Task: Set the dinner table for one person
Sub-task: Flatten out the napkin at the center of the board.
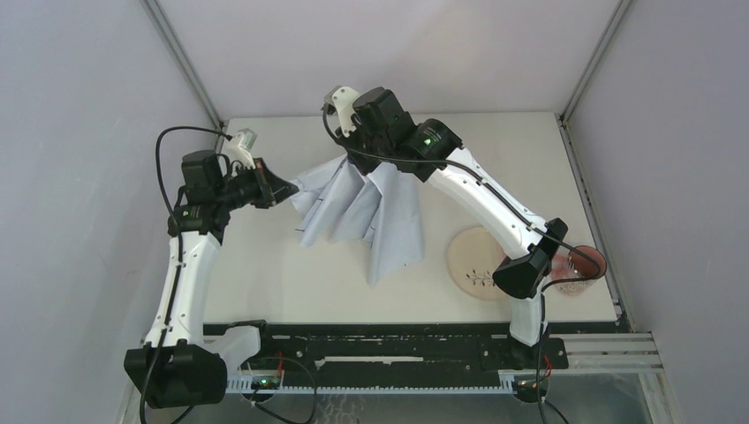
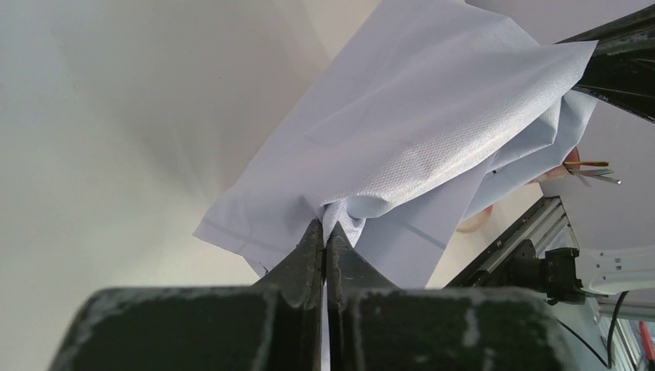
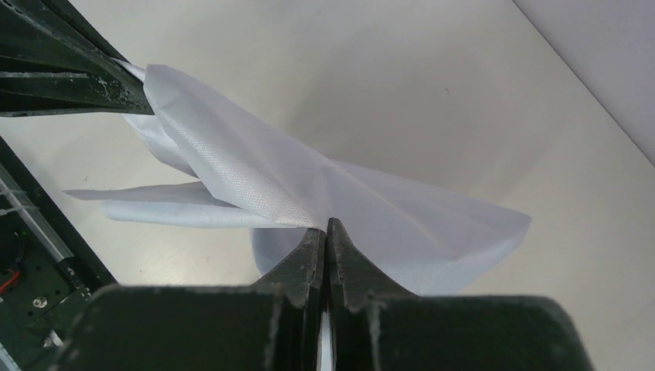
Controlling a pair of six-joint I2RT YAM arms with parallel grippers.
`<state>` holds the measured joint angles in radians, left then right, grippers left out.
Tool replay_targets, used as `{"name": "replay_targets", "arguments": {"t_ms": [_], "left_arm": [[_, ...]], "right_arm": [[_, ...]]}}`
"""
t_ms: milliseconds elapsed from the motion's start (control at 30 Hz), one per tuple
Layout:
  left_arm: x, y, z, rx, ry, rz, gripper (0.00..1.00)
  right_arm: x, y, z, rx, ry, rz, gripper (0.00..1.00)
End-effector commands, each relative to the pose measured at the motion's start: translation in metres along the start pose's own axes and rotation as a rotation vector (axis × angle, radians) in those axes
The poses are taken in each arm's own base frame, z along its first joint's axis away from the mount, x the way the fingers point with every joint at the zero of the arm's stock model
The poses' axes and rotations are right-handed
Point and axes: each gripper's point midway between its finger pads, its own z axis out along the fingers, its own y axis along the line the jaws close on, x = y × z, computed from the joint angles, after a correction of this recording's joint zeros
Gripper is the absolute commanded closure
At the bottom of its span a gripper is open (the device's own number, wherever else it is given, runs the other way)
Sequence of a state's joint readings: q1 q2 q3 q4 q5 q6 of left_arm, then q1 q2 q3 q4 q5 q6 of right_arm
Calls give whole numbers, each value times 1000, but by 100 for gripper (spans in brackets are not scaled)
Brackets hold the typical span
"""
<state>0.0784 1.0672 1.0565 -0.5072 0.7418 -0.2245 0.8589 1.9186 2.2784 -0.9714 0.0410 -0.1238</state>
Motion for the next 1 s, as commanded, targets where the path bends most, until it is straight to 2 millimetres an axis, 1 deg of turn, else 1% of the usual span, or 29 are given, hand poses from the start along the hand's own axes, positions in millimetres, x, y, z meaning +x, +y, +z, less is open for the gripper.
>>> {"name": "replay_targets", "arguments": {"t_ms": [0,33,133,267,333,500,567,633,667,700,800,900,967], "left_arm": [[-19,-6,-6,-16,-29,51,100],[-20,-7,-7,-15,-31,52,100],[-24,-10,-10,-14,-39,60,100],[-29,-15,-15,-19,-48,76,100],[-30,-19,-17,-12,-48,78,100],[-34,-21,-20,-13,-58,86,100],[-36,-22,-21,-18,-60,93,100],[-40,-23,-23,-25,-61,95,100],[-41,-24,-23,-26,-61,95,100],[-42,-24,-24,-29,-63,93,100],[-45,-25,-26,-38,-69,99,100],[-49,-24,-30,-58,-79,109,100],[-53,-25,-32,-64,-88,116,100]], "right_arm": [[-40,-6,-37,11,-157,30,93],[-40,-7,-37,13,-157,35,92],[-40,-7,-36,17,-155,42,79],[-36,-2,-33,-17,-141,51,65],[-33,-1,-30,-11,-131,48,65],[-22,1,-20,-17,-101,48,67],[-12,5,-14,-32,-73,48,64],[5,7,-6,-39,-34,45,61],[20,8,1,-42,0,47,60],[31,8,6,-44,18,55,60],[59,12,19,-60,41,83,60],[78,10,27,-40,68,73,60],[84,9,30,-46,82,83,60]]}}
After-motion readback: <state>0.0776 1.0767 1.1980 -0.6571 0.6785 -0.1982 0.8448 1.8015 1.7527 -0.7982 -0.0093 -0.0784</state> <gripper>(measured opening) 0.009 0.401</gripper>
